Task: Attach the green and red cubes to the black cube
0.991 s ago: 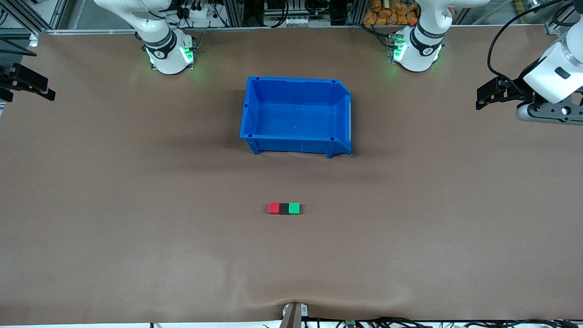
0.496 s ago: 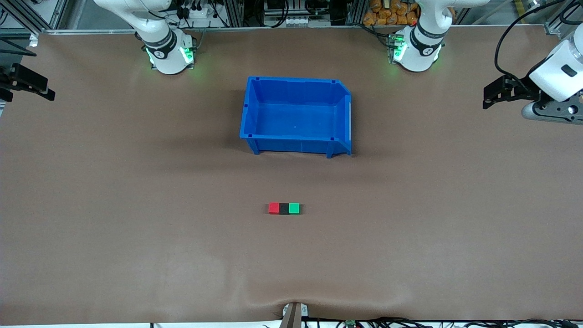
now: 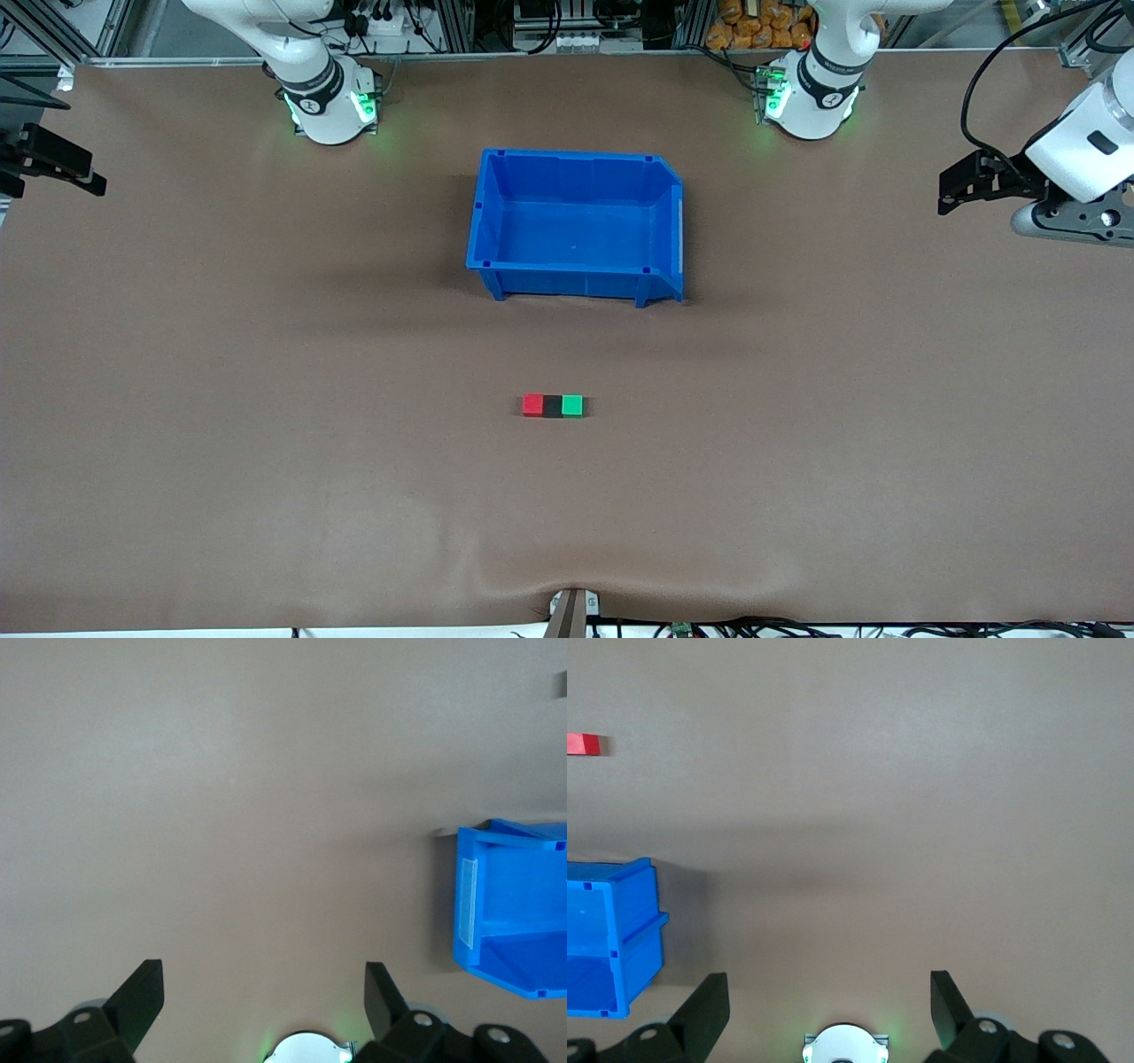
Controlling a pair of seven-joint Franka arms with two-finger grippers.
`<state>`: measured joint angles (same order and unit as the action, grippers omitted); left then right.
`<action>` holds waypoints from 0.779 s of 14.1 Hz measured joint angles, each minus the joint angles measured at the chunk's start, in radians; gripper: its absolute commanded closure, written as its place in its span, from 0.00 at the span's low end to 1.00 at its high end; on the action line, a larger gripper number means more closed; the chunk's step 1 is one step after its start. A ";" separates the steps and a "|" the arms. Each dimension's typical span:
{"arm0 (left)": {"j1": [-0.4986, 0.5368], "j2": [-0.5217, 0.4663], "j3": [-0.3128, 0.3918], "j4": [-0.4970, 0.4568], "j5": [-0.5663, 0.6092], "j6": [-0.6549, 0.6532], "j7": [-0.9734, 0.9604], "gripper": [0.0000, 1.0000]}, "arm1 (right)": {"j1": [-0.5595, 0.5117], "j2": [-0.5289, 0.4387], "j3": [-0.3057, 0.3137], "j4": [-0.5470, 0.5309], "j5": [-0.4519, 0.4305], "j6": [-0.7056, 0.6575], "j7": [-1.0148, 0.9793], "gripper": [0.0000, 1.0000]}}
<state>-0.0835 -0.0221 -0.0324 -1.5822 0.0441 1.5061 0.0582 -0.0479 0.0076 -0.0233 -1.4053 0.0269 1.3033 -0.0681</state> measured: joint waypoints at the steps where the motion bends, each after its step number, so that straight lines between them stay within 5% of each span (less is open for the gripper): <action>1: 0.000 0.002 0.000 0.000 0.000 0.008 0.000 0.00 | 0.000 0.000 0.000 0.000 0.000 0.000 0.000 0.00; 11: 0.000 0.006 -0.003 0.000 0.000 0.031 0.000 0.00 | 0.000 0.000 -0.001 0.000 0.000 0.000 0.000 0.00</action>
<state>-0.0836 -0.0163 -0.0350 -1.5822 0.0442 1.5367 0.0583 -0.0479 0.0076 -0.0238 -1.4053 0.0269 1.3037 -0.0681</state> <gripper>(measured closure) 0.000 0.000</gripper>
